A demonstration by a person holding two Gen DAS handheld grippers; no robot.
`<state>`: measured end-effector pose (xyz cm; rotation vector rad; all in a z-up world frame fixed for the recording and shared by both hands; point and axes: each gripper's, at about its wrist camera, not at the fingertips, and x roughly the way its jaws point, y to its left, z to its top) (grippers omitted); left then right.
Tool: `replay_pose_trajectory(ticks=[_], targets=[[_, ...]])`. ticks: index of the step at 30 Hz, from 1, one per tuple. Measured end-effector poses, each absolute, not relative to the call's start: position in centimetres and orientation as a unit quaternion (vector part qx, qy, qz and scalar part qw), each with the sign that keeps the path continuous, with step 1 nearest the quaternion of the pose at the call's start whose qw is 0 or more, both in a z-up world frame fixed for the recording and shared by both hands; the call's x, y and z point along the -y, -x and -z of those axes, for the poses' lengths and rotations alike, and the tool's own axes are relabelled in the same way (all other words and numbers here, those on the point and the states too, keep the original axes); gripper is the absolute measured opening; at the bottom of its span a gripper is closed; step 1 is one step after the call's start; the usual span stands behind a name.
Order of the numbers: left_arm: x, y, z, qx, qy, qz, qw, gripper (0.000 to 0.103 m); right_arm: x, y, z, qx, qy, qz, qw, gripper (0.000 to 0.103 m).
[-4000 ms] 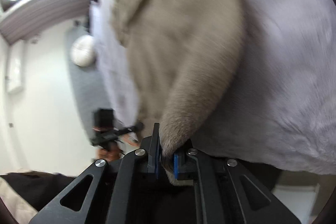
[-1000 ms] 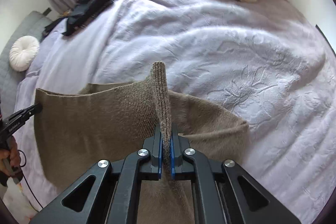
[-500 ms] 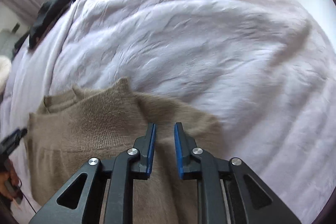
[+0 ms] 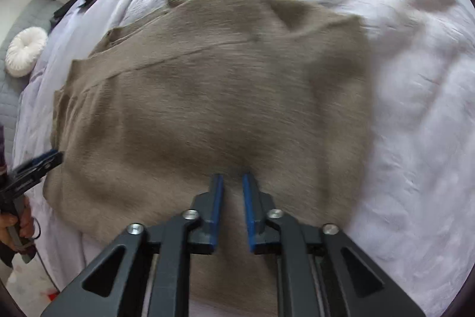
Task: Fold small clothes
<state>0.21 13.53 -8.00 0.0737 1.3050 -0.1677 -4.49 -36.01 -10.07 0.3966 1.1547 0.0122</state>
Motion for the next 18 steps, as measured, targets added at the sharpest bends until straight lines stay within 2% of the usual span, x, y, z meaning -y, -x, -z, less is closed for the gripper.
replay_pose_trajectory(ticks=[3,4,5,6,8,10,11,12,18], targets=[[-17.2,1.3,8.0,-0.626,-0.001,0.047,0.779,0.059,38.2,6.7,9.5,-0.536,-0.232,0.009,0.812,0.008],[-18.1,1.7,7.7,-0.629,0.021,0.044,0.776,0.062,38.7,7.2,9.3,-0.532,-0.251,0.009,0.809,0.009],[-18.9,2.2,7.4,-0.633,0.037,0.036,0.772,0.066,39.1,8.2,8.9,-0.527,-0.270,0.012,0.806,0.014],[-19.4,2.8,7.1,-0.635,0.044,0.024,0.771,0.072,39.3,9.0,8.7,-0.525,-0.284,0.016,0.803,0.015],[-20.0,3.7,6.7,-0.637,0.079,0.029,0.766,0.072,39.6,10.9,8.8,-0.510,-0.337,-0.001,0.791,0.017],[-20.4,4.7,7.0,-0.648,0.154,0.054,0.744,0.072,39.8,13.2,9.8,-0.490,-0.420,-0.026,0.763,0.029],[-20.3,5.2,7.6,-0.654,0.196,0.067,0.728,0.072,39.6,14.4,10.8,-0.481,-0.466,-0.034,0.742,0.050],[-20.1,5.6,8.1,-0.658,0.221,0.074,0.716,0.072,39.3,15.0,11.2,-0.473,-0.494,-0.035,0.729,0.062],[-16.8,4.3,10.3,-0.647,0.288,0.066,0.703,0.072,39.0,16.2,15.4,-0.404,-0.609,-0.017,0.682,0.062]])
